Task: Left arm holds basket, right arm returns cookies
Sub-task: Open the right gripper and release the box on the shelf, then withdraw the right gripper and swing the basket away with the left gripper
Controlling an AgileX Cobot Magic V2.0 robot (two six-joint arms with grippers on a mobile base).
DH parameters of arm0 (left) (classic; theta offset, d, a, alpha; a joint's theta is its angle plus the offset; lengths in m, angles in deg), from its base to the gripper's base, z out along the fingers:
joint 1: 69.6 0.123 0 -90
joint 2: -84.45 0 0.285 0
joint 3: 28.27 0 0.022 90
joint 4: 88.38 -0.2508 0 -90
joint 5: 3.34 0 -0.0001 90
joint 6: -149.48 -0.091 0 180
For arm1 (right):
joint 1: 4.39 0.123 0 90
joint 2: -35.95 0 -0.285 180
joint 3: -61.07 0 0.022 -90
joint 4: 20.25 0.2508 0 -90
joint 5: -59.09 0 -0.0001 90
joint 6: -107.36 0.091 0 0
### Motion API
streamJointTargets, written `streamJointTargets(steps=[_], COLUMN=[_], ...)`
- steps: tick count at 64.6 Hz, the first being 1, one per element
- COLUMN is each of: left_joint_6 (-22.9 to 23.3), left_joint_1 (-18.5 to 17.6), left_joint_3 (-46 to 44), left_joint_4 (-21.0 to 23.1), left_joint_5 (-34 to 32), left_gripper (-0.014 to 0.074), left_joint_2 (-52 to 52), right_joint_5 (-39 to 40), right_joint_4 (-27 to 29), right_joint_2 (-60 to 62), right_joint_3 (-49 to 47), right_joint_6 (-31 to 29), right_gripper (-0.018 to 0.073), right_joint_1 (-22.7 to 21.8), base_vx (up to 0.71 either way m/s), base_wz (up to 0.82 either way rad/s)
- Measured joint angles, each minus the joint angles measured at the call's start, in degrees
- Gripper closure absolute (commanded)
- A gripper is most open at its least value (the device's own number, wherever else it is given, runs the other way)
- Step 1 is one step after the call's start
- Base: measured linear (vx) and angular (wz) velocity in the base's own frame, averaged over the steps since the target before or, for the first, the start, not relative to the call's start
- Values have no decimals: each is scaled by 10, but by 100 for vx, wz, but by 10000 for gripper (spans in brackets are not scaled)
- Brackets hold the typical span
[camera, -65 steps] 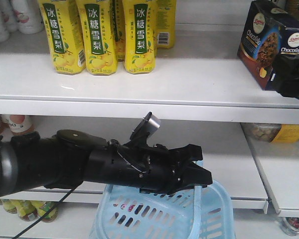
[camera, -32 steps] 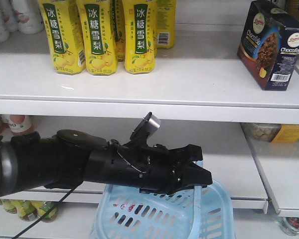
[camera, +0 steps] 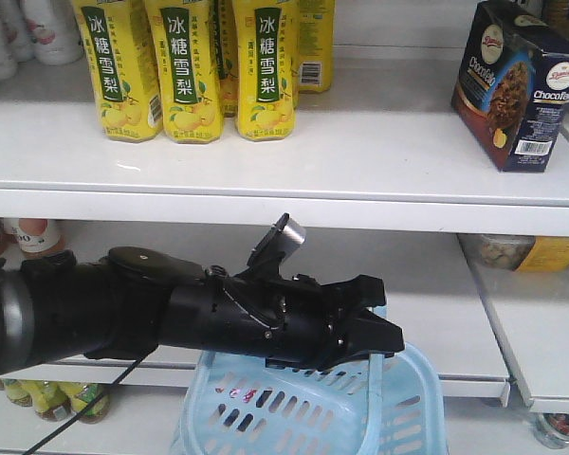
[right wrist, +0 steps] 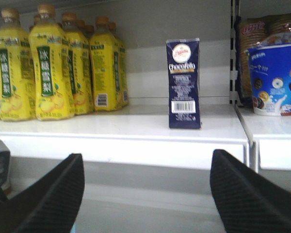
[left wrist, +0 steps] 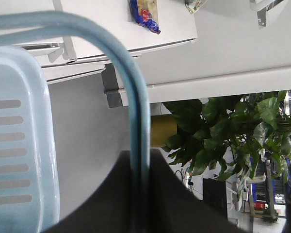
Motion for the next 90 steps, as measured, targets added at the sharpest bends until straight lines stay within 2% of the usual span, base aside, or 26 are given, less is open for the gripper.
streamJointTargets(steps=[8,16,24,31,81,90], left_joint_6=[0,0,-1,-1,-1,-3], left_joint_1=[0,0,0,0,0,-13], left_joint_3=[0,0,0,0,0,14], left_joint_4=[0,0,0,0,0,1], left_joint_5=[0,0,0,0,0,-11], left_gripper=[603,603,603,603,603,603], left_joint_2=[0,0,0,0,0,-5], right_joint_5=[-17,-25,-33,-35,-47,-47], right_joint_4=[-2,-2,-3,-3,-3,-3], right_joint_2=[10,10,10,10,10,10], right_joint_3=[13,18,29,31,31,31], right_joint_6=[15,18,18,18,19,19], right_gripper=[59,148,344,576,567,567], right_joint_1=[0,0,0,0,0,0], base_vx=[0,0,0,0,0,0], base_wz=[0,0,0,0,0,0])
